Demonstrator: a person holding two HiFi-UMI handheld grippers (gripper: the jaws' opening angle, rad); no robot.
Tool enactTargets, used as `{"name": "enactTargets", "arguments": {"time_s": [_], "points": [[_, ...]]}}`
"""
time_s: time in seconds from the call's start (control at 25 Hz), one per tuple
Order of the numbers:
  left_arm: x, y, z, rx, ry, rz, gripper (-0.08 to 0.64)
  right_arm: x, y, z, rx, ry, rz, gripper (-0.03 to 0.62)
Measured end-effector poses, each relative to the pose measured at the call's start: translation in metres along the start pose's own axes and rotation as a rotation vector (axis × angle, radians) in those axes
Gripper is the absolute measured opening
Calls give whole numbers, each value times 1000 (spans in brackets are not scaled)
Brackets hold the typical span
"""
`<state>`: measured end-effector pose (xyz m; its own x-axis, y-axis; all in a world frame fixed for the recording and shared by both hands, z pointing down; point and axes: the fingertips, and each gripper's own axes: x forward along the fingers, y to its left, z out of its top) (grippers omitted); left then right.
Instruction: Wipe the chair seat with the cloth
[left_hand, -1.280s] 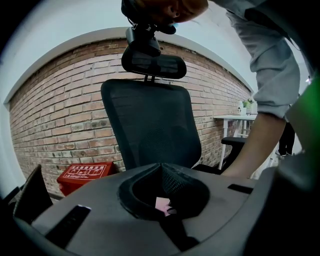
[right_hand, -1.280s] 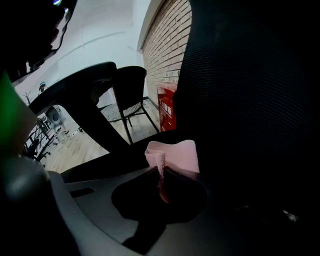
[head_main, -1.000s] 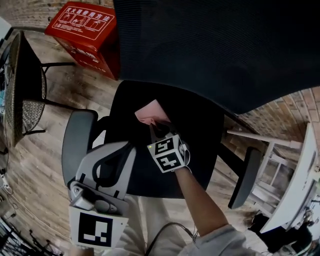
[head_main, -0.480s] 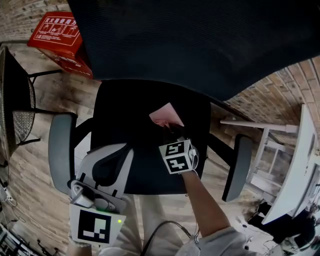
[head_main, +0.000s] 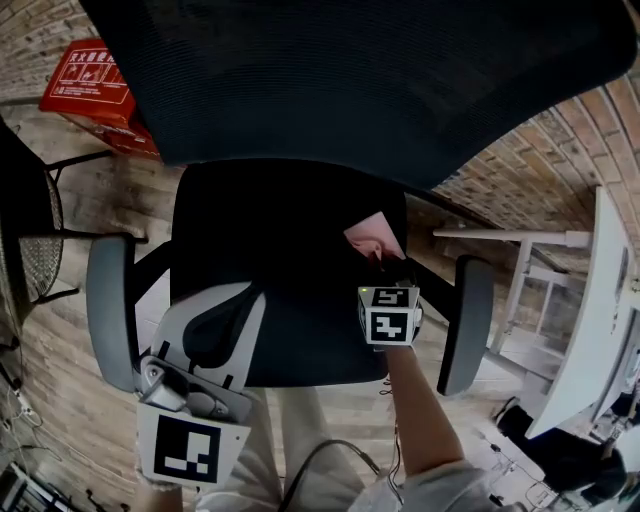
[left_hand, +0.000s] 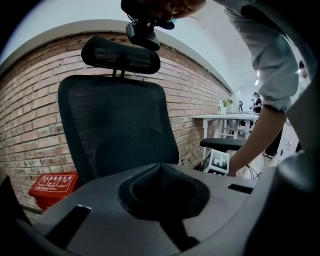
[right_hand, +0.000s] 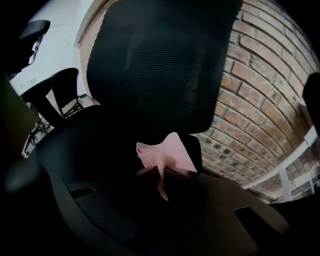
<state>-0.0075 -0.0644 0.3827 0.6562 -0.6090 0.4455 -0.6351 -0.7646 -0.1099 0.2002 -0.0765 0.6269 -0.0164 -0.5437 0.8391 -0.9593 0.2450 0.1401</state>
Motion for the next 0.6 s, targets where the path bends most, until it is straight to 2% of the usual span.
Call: {"name": "enactTargets", "arguments": {"time_s": [0.2,0.6], "points": [[2,-1,3,8,-5,-6,18,-4,-17,-7,14,10,-32,55],[-8,7,-7,5,9,25,18,1,17,-10,-24,22,70,55]]}}
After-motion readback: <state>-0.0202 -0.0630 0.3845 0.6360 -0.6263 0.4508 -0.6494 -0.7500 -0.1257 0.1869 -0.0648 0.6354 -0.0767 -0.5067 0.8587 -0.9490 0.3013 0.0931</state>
